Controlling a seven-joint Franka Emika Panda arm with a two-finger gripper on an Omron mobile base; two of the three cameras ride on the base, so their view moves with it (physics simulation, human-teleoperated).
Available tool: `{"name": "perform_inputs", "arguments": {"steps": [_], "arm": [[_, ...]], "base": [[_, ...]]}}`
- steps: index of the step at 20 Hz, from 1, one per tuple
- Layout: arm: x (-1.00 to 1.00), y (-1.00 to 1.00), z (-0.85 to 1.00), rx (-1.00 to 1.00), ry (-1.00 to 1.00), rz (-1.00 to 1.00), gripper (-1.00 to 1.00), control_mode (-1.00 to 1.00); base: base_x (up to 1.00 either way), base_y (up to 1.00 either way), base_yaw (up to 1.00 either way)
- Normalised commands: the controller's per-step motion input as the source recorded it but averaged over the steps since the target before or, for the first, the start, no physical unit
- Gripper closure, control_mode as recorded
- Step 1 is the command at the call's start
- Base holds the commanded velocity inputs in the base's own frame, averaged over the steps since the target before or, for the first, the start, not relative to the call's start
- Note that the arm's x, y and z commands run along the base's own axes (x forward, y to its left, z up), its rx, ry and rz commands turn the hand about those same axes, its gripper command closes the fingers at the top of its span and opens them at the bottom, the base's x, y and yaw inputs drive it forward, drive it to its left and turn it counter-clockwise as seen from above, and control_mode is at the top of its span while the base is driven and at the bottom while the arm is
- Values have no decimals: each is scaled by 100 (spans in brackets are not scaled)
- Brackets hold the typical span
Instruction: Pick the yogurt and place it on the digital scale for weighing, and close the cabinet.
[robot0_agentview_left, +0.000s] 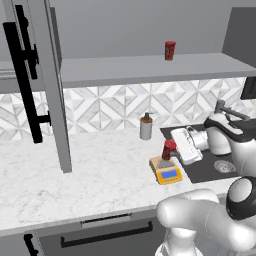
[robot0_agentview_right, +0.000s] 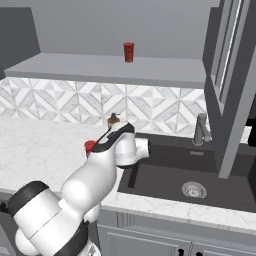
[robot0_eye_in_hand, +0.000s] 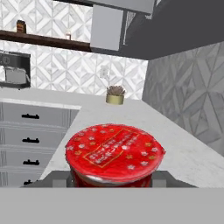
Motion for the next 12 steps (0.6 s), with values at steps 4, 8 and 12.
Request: {"name": "perform_inputs", "arguments": {"steps": [4,8,12], "arm": [[0,-17,-20,-1,6,0,100,-100],[0,-12,-6,-2,11,0,100,-100],[0,0,-16,-6,16,0,100,-100]], "base": [[0,0,0],[0,0,0],[0,0,0]]}}
